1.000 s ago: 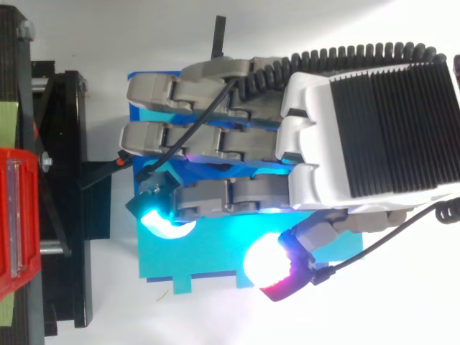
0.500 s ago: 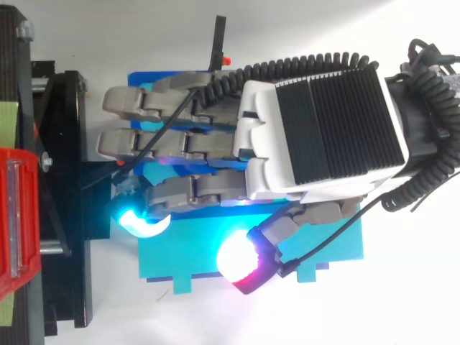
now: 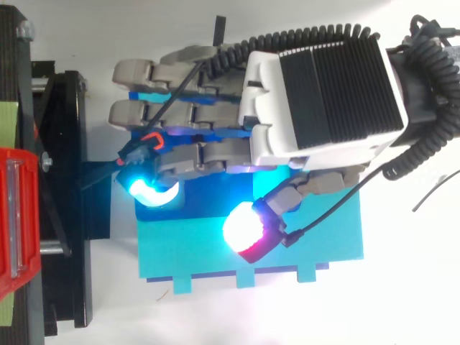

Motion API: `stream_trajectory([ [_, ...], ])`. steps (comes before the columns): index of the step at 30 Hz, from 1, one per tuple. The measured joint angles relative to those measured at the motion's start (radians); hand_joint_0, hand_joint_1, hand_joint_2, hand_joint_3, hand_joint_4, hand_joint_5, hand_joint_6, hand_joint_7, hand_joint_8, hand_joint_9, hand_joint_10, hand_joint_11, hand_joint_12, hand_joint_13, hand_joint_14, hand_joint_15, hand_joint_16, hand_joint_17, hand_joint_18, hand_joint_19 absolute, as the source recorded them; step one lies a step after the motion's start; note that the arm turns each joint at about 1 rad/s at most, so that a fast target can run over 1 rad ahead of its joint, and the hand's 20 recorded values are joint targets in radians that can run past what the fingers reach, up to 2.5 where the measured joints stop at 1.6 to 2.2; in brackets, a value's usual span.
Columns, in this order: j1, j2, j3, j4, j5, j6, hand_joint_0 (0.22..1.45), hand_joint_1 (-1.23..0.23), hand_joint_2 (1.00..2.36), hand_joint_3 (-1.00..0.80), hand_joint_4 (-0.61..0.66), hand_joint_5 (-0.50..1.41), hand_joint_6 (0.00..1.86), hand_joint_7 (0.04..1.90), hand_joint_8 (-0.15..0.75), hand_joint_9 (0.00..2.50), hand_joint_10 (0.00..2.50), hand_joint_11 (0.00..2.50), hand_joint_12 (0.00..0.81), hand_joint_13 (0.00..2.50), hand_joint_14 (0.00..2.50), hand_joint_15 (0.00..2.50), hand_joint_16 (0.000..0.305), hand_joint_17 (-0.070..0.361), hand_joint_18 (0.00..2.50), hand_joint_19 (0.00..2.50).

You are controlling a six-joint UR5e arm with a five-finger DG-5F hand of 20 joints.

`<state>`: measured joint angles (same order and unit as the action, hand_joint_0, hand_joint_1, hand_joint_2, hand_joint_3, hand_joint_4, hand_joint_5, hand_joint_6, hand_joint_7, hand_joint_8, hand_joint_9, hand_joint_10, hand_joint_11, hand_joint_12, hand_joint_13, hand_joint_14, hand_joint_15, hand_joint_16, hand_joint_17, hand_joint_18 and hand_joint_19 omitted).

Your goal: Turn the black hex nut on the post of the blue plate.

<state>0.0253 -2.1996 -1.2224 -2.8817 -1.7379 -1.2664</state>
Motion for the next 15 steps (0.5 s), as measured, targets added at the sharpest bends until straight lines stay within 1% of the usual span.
stream_trajectory([
  [2,-0.006,0.000,0.000,-0.008,-0.007,-0.003,0.49,-0.60,1.00,-0.50,0.19,-0.23,0.50,0.84,0.233,0.18,0.00,0.01,0.349,0.04,0.00,0.00,0.052,0.117,0.08,0.47],
  [8,-0.020,0.000,0.000,-0.023,-0.024,-0.008,0.48,-0.53,1.00,-0.50,0.24,-0.20,0.50,0.91,0.250,0.25,0.00,0.00,0.356,0.09,0.00,0.00,0.053,0.120,0.15,0.44],
  [15,-0.029,0.000,0.000,-0.032,-0.032,-0.010,0.47,-0.48,1.00,-0.50,0.26,-0.19,0.50,0.95,0.254,0.28,0.00,0.01,0.356,0.10,0.00,0.00,0.054,0.121,0.15,0.44],
])
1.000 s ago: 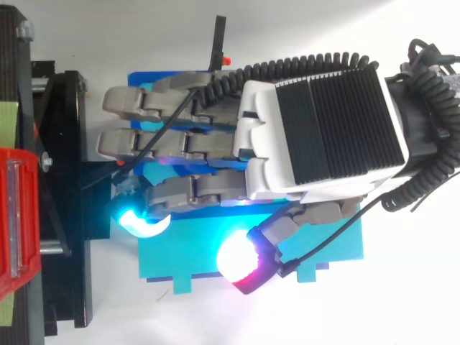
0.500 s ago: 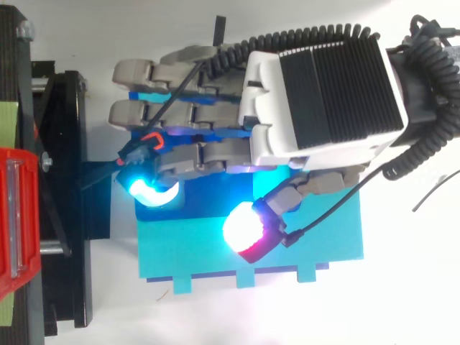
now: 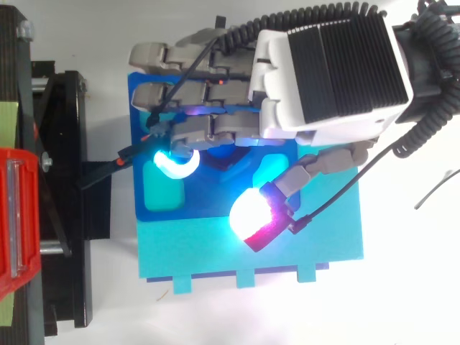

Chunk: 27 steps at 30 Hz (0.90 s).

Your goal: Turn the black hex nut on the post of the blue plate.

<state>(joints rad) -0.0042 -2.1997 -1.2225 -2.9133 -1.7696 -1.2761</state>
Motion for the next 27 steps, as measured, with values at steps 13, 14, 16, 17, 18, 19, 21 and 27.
stream_trajectory([
  [13,-0.017,0.000,0.000,0.006,-0.016,-0.011,0.47,-0.46,1.00,-0.50,0.28,-0.18,0.50,1.00,0.259,0.30,0.00,0.03,0.357,0.12,0.00,0.00,0.054,0.121,0.17,0.44],
  [14,-0.019,0.000,0.000,0.007,-0.019,-0.013,0.47,-0.46,1.00,-0.50,0.27,-0.18,0.50,1.00,0.259,0.30,0.00,0.03,0.356,0.12,0.00,0.00,0.054,0.120,0.17,0.44],
  [16,-0.022,0.000,0.000,0.011,-0.024,-0.015,0.47,-0.46,1.00,-0.50,0.28,-0.18,0.50,1.01,0.260,0.31,0.00,0.02,0.357,0.12,0.00,0.00,0.054,0.121,0.17,0.44],
  [17,-0.024,0.000,0.000,0.013,-0.027,-0.016,0.47,-0.46,1.00,-0.50,0.28,-0.18,0.50,1.01,0.261,0.31,0.00,0.03,0.356,0.12,0.00,0.00,0.054,0.120,0.17,0.44],
  [18,-0.026,0.000,0.000,0.014,-0.030,-0.017,0.47,-0.46,1.00,-0.50,0.28,-0.18,0.50,1.01,0.261,0.31,0.00,0.03,0.356,0.12,0.00,0.00,0.054,0.120,0.17,0.44],
  [19,-0.027,0.000,0.000,0.016,-0.033,-0.018,0.47,-0.46,1.00,-0.50,0.28,-0.18,0.50,1.00,0.261,0.31,0.00,0.03,0.357,0.12,0.00,0.00,0.054,0.121,0.17,0.44],
  [21,-0.030,0.000,0.000,0.019,-0.040,-0.020,0.47,-0.46,1.00,-0.50,0.28,-0.18,0.50,1.00,0.261,0.31,0.00,0.03,0.356,0.13,0.00,0.00,0.054,0.121,0.17,0.44],
  [27,-0.039,0.000,0.000,0.025,-0.056,-0.024,0.47,-0.46,1.00,-0.50,0.28,-0.18,0.50,1.01,0.263,0.32,0.00,0.03,0.354,0.13,0.00,0.00,0.053,0.120,0.18,0.45],
])
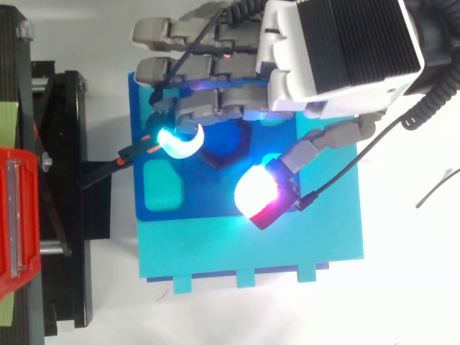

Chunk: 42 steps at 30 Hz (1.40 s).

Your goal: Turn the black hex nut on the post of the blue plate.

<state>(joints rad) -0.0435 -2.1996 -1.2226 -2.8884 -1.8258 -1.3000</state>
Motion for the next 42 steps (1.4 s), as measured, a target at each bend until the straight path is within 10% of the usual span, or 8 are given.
stream_trajectory([
  [42,-0.044,0.001,0.000,-0.008,-0.054,-0.014,0.48,-0.45,1.00,-0.50,0.29,-0.17,0.50,1.03,0.262,0.34,0.00,0.03,0.350,0.15,0.00,0.00,0.053,0.119,0.20,0.45],
])
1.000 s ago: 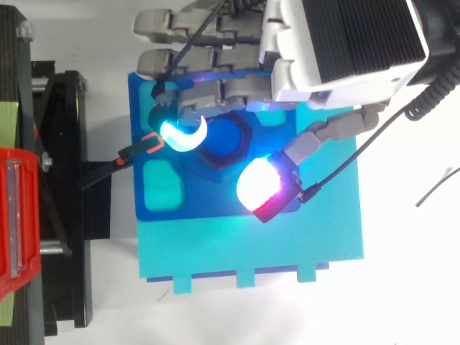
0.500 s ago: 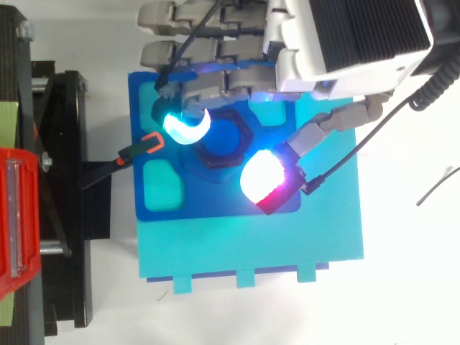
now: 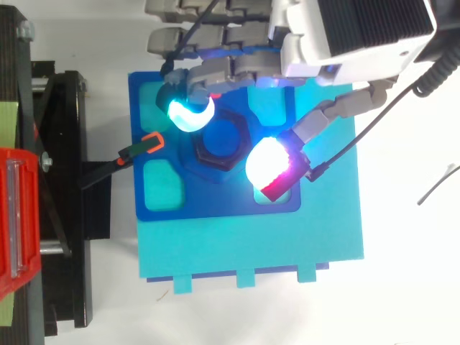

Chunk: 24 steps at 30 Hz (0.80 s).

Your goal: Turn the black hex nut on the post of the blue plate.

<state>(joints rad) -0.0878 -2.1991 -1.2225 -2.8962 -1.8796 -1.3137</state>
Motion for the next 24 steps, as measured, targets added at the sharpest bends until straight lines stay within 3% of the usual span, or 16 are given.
stream_trajectory([
  [24,-0.006,0.002,0.001,-0.036,-0.010,-0.060,0.48,-0.45,1.00,-0.50,0.29,-0.17,0.50,1.03,0.262,0.35,0.00,0.02,0.348,0.16,0.00,0.00,0.053,0.119,0.20,0.46],
])
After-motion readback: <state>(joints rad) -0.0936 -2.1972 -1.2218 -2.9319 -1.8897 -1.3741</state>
